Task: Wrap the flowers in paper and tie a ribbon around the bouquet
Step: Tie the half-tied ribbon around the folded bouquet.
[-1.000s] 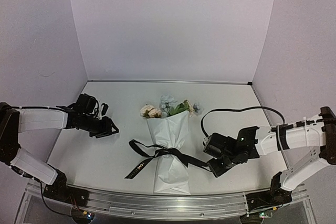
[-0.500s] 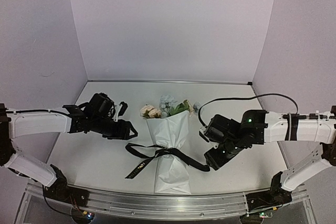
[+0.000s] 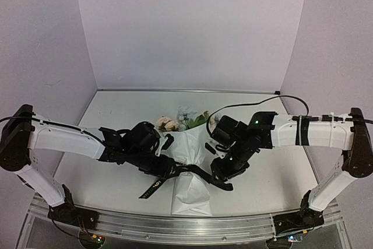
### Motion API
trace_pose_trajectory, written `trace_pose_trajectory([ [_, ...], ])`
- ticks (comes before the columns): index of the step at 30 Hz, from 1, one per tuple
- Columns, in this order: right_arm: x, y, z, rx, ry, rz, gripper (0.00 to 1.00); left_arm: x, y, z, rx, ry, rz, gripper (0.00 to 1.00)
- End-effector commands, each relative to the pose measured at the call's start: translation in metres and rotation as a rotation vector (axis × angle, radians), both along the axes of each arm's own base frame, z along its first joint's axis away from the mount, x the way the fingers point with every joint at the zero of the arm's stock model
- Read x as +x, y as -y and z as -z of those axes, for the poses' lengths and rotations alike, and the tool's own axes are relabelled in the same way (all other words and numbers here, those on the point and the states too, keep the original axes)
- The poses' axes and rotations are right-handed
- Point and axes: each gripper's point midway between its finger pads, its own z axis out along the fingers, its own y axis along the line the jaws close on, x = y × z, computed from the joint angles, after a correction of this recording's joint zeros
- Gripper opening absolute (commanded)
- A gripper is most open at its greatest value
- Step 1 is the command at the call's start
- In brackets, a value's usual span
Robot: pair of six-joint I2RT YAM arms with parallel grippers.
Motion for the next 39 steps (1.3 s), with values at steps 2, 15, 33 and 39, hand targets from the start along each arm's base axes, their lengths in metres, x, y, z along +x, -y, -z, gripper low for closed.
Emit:
trace_pose_trajectory([
  [2,-0.003,-0.024,0.006,0.099,-0.098,0.158,0.44,0.012,0.021,-0.018,-0.06,0.042,-0.01,0.64],
  [15,0.024,-0.047,0.035,0.155,-0.119,0.333,0.44,0.015,0.015,-0.018,-0.05,0.068,-0.029,0.63],
  [33,0.024,-0.043,0.023,0.189,-0.127,0.352,0.02,0.03,0.038,-0.039,-0.037,0.188,0.068,0.57],
  [39,0.024,-0.038,0.006,0.193,-0.104,0.34,0.01,0.035,0.047,-0.045,0.019,0.308,0.151,0.53],
])
